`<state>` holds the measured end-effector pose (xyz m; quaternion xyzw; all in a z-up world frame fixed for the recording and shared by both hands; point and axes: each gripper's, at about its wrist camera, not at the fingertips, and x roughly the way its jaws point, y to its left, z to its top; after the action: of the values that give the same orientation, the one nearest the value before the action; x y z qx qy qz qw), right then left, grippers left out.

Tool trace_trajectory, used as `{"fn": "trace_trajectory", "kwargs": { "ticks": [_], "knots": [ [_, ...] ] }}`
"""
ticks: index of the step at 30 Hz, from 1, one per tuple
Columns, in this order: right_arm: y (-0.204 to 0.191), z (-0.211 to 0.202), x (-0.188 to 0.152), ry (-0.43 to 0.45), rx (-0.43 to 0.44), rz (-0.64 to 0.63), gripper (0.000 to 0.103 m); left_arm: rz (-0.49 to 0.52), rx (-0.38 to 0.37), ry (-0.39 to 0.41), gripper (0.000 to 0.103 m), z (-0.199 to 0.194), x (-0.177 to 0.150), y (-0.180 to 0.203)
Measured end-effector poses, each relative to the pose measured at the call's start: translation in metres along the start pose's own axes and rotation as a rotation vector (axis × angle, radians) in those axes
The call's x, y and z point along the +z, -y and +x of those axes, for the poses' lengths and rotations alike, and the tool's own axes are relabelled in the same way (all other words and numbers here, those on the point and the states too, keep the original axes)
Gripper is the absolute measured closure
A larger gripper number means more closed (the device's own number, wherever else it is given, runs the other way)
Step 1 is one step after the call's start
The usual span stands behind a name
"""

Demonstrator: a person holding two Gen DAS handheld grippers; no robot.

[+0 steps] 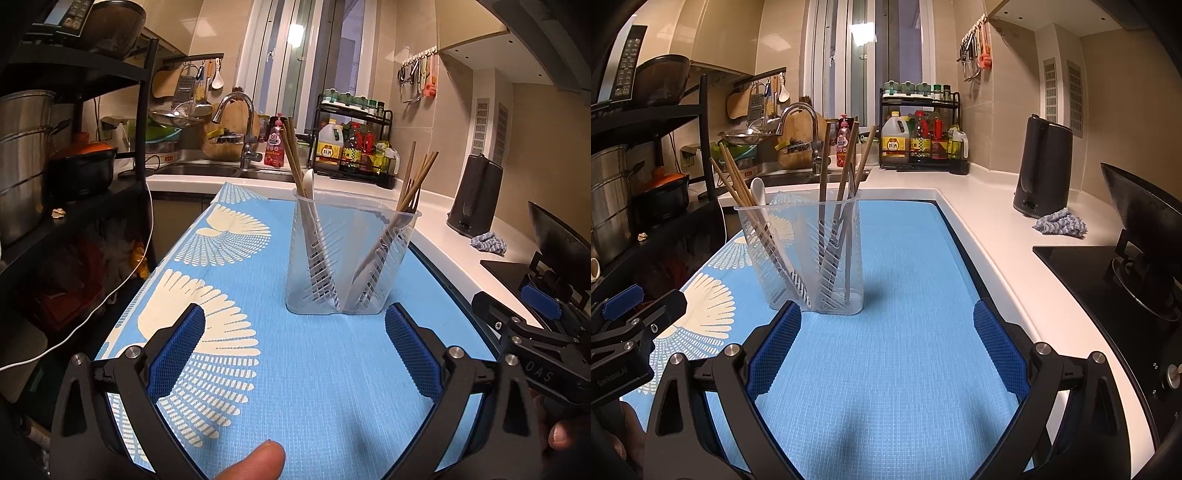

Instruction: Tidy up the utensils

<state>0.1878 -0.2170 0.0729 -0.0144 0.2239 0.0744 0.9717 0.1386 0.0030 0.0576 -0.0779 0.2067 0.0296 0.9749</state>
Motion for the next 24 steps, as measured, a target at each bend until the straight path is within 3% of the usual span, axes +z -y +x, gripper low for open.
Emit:
{"fn": "trace_trajectory", "kwargs": {
  "ticks": [24],
  "knots": [
    [-0.0002, 0.0002, -0.0005, 0.003, -0.001, 0.006, 0.01, 0.034, 0.001, 0.003, 0.008, -0.001, 0.0015, 0.0088]
  ]
}}
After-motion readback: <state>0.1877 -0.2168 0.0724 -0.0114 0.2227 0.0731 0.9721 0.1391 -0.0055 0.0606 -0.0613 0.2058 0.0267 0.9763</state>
